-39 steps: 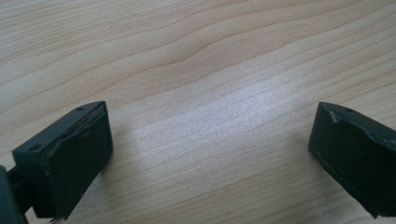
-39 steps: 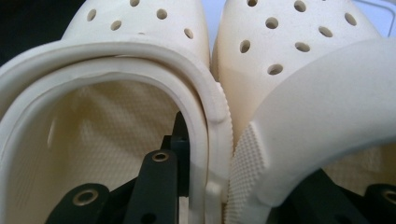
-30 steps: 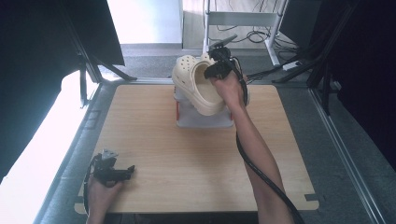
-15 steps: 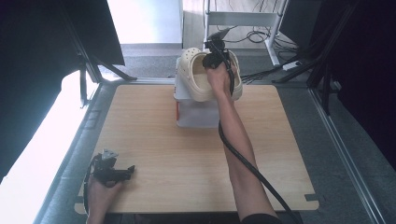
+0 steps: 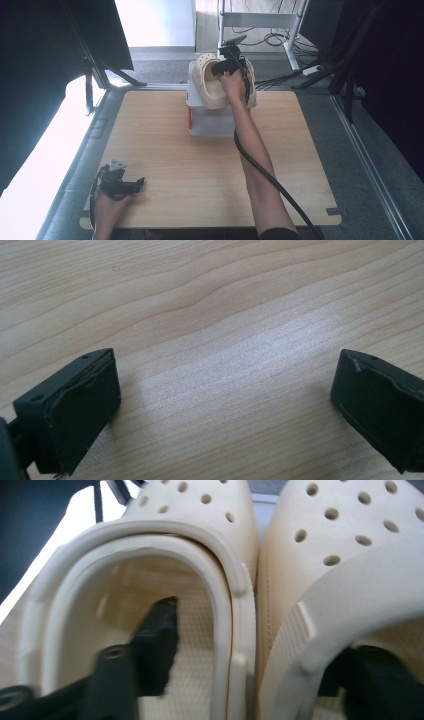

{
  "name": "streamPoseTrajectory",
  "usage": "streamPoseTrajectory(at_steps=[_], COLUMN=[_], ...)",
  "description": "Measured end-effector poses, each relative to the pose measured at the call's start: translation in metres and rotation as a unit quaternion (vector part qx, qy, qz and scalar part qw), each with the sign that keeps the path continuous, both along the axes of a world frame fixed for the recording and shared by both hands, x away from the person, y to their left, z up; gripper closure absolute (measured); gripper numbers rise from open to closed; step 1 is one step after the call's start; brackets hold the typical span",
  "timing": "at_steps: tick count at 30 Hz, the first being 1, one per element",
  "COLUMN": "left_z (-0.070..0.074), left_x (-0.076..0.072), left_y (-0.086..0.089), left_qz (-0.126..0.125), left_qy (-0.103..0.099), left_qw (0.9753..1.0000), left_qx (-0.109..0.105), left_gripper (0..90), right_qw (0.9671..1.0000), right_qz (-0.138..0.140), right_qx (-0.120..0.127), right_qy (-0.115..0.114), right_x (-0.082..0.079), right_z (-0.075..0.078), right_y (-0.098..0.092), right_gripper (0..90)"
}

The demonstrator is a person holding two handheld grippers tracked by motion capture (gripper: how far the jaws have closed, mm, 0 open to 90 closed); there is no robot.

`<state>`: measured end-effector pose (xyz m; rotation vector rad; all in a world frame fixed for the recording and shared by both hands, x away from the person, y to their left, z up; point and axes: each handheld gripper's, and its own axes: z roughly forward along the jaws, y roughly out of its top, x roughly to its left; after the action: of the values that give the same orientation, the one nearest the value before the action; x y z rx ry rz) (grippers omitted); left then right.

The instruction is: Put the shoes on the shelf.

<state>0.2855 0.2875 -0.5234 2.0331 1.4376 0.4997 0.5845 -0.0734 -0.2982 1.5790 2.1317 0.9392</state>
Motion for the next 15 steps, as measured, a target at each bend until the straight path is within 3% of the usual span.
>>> streamPoseTrajectory(at_steps=[5,10,15], left_z=[0.0,0.0,0.0], left_x=[0.0,0.0,0.0], left_y=[0.0,0.0,0.0], left_qz=[0.0,-0.003,-0.002], left_qy=[0.0,0.003,0.001], left_qw=[1.0,1.0,1.0], left_qx=[0.0,-0.001,0.0], left_gripper=[0.0,0.0,0.0], right_qw=[0.999,0.9965,0.9916], right_qz=[0.043,0.079,0.119], right_qx=[0.005,0.002,0.006], right_qy=[-0.011,-0.029,-0.049], right_x=[-0.015,-0.035,-0.052], right_z=[0.011,0.023,0.028], right_y=[-0.009,-0.019,-0.026], right_gripper=[20.7,14.8,13.5])
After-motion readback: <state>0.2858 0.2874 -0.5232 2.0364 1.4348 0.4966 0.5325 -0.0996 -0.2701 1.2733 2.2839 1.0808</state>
